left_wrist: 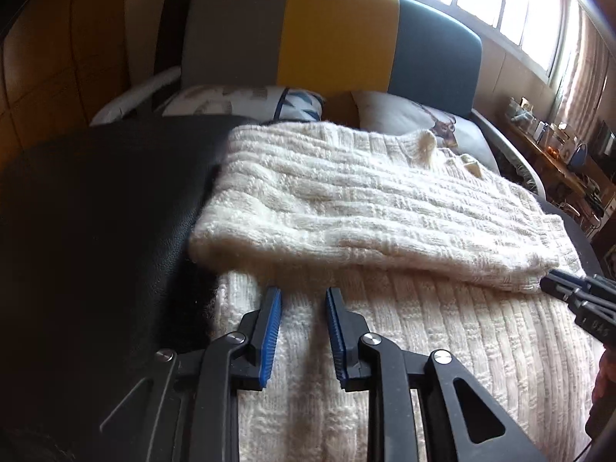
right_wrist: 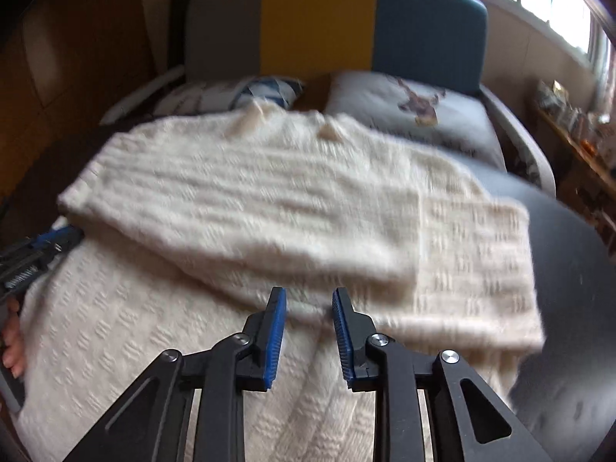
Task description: Fold clothes
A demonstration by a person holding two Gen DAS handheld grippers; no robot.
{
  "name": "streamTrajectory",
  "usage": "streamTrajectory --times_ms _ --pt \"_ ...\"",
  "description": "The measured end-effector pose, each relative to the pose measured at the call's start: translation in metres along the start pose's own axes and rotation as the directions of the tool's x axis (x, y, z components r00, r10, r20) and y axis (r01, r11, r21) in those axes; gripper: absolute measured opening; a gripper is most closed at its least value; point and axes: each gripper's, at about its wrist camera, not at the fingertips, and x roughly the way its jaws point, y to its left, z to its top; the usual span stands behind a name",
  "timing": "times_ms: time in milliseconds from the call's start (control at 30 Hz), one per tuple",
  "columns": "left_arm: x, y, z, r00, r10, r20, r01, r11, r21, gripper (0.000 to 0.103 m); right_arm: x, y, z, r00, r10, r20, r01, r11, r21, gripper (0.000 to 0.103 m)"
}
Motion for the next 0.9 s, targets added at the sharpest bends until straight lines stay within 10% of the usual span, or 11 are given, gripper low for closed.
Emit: streamTrajectory --times_ms 333,533,900 --pt "-0.016 -0.005 -0.008 1.000 -0.011 -0.001 0.011 0.999 0.034 0.024 -0.015 -0.011 -0.020 0.997 0.071 0.005 -0.071 0.996 0.053 0.026" --pt "-0.026 -0.028 0.026 0.990 -0.053 0.128 0.048 0.998 0.042 0.024 -0.032 -0.028 0.041 0.987 0.102 0.127 -0.113 0.990 0.088 0.019" --pt "0.056 -0.079 0.066 0.999 -0.042 0.030 0.037 0.988 0.151 0.024 0.058 -0.030 0.125 1.000 0.031 0.004 -0.031 0.997 0.067 0.009"
